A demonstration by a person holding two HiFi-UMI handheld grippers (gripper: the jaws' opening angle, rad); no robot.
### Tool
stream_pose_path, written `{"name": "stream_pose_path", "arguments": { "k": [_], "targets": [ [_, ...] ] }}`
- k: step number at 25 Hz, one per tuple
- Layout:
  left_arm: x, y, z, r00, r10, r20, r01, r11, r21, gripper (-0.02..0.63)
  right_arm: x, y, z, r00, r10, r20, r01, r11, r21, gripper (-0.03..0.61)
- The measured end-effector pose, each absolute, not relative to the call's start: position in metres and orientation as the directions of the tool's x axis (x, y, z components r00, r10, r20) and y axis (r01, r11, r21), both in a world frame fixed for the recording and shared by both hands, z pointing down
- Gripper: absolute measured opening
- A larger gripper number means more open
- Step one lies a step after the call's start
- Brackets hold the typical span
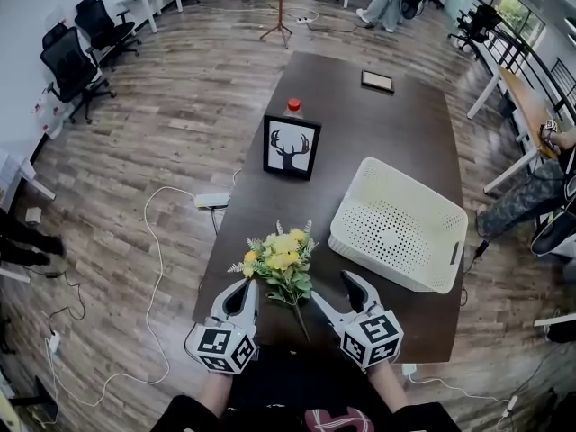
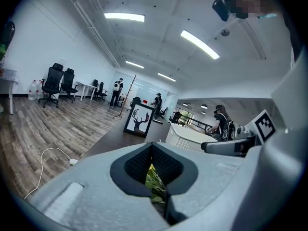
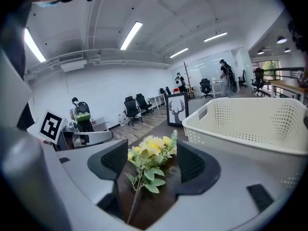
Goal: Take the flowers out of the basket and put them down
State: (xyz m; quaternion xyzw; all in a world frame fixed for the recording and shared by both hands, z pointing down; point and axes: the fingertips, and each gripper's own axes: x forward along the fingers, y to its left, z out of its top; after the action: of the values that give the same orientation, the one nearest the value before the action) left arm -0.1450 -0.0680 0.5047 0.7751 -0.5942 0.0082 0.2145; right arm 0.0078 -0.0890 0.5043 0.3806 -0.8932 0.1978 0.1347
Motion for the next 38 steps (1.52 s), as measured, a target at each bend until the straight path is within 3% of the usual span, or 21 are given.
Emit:
{"name": "stream_pose_path", "arguments": {
  "k": [4,16,27,38],
  "targets": [
    [-0.142,-0.069,0.501,0.304,-0.916,0.260,-0.923,-0.217,0.317,0.008,0.011,-0.090,0.502,-0.653,-0.649,0.390,-0.751,0.620,-0.225,0.309],
    [-0.138,-0.067,0.495,0.307,-0.919,0.246,-0.923,-0.225,0.312,0.008,0.018,-0.091,0.497,-0.613,-0.700,0.367,-0.787,0.585,-0.199,0.177],
    [-0.137,-0.065,0.494,0.314,-0.916,0.248,-0.927,-0.239,0.291,0.008,0.012,-0.090,0.499,-0.610,-0.703,0.366,-0.786,0.594,-0.170,0.135],
    [-0.135,-0.067,0.496,0.330,-0.910,0.251,-0.923,-0.254,0.289,0.008,0.016,-0.092,0.502,-0.566,-0.733,0.377,-0.816,0.564,-0.127,0.037]
  ]
}}
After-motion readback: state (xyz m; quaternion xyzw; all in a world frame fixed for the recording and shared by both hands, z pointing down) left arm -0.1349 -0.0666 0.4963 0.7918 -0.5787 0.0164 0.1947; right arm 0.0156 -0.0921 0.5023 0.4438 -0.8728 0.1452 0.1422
